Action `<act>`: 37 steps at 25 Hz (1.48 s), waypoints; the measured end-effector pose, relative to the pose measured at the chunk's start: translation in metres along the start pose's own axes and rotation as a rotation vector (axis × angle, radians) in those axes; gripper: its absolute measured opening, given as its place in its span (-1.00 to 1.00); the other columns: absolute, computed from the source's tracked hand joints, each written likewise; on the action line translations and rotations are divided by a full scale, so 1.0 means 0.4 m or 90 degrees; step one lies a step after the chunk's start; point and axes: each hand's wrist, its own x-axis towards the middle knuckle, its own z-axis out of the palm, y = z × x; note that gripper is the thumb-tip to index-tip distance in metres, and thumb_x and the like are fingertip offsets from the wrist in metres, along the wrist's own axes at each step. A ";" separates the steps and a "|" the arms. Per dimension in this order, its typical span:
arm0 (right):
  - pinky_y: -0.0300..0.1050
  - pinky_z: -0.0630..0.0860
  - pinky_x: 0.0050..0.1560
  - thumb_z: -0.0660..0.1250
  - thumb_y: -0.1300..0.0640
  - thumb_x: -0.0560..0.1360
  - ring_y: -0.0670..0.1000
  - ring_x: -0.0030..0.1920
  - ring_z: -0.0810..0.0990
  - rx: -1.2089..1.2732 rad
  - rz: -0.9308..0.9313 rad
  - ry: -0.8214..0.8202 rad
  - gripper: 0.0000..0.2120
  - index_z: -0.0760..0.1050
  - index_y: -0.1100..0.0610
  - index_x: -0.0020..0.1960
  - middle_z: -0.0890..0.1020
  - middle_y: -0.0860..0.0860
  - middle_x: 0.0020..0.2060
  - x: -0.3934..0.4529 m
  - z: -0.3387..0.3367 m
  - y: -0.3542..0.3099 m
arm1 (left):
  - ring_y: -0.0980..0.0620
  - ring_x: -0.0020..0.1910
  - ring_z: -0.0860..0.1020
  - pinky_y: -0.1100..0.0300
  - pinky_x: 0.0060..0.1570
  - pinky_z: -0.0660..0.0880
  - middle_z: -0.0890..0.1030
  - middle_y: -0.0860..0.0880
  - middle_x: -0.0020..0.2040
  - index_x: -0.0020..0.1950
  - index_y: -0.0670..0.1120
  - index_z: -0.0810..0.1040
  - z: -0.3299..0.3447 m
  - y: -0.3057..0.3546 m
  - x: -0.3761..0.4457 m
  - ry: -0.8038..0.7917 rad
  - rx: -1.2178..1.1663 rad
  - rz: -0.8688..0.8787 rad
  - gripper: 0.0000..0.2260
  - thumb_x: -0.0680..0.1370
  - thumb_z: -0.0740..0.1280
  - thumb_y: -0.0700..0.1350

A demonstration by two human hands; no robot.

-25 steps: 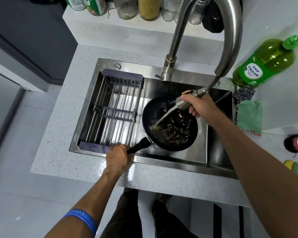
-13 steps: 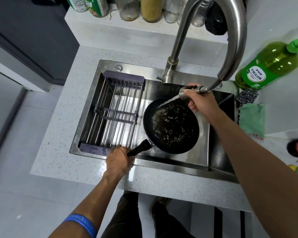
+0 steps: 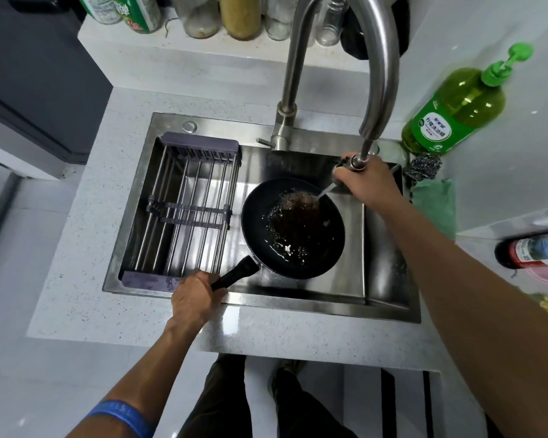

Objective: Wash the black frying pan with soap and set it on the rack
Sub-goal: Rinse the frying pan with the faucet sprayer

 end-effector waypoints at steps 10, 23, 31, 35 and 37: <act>-0.12 0.41 -0.20 0.40 -0.17 0.31 0.02 -0.17 0.60 -0.182 0.092 -0.097 -0.70 0.59 0.06 -0.19 0.65 -0.03 -0.24 -0.031 -0.050 0.005 | -0.01 -0.16 0.57 0.15 -0.19 0.48 0.61 0.00 -0.16 0.14 0.05 0.62 0.004 -0.003 0.006 -0.008 0.003 0.003 -0.76 0.49 0.44 0.03; -0.24 0.31 -0.52 0.41 -0.11 0.41 -0.05 -0.49 0.45 0.121 0.159 -0.224 -0.58 0.62 0.26 0.00 0.54 0.04 -0.48 -0.084 0.057 -0.051 | 0.05 -0.14 0.58 0.21 -0.23 0.43 0.61 0.05 -0.14 0.12 0.07 0.63 0.013 -0.015 0.018 -0.007 -0.008 -0.012 -0.74 0.46 0.47 0.06; -0.24 0.46 -0.42 0.43 -0.04 0.48 -0.08 -0.45 0.52 0.272 0.146 -0.141 -0.70 0.61 0.19 0.03 0.59 0.05 -0.41 -0.064 0.114 -0.087 | 0.09 -0.20 0.54 0.36 -0.43 0.26 0.57 0.08 -0.17 0.11 0.03 0.61 0.018 -0.020 0.020 -0.012 -0.051 -0.024 -0.76 0.47 0.48 -0.01; -0.18 0.53 -0.33 0.42 -0.01 0.50 -0.04 -0.38 0.54 0.271 0.128 -0.062 -0.80 0.60 0.11 -0.01 0.58 0.07 -0.36 -0.057 0.113 -0.087 | 0.13 -0.25 0.48 0.43 -0.46 0.20 0.48 0.14 -0.25 0.09 0.03 0.63 0.020 -0.013 0.017 0.007 -0.041 -0.008 -0.79 0.48 0.47 -0.02; -0.12 0.58 -0.28 0.42 0.01 0.48 -0.02 -0.37 0.55 0.255 0.126 -0.024 -0.89 0.60 0.03 -0.06 0.59 0.07 -0.37 -0.048 0.100 -0.075 | 0.14 -0.26 0.46 0.42 -0.45 0.19 0.46 0.15 -0.25 0.10 0.04 0.63 0.020 -0.010 0.015 0.011 -0.039 -0.004 -0.79 0.48 0.47 -0.02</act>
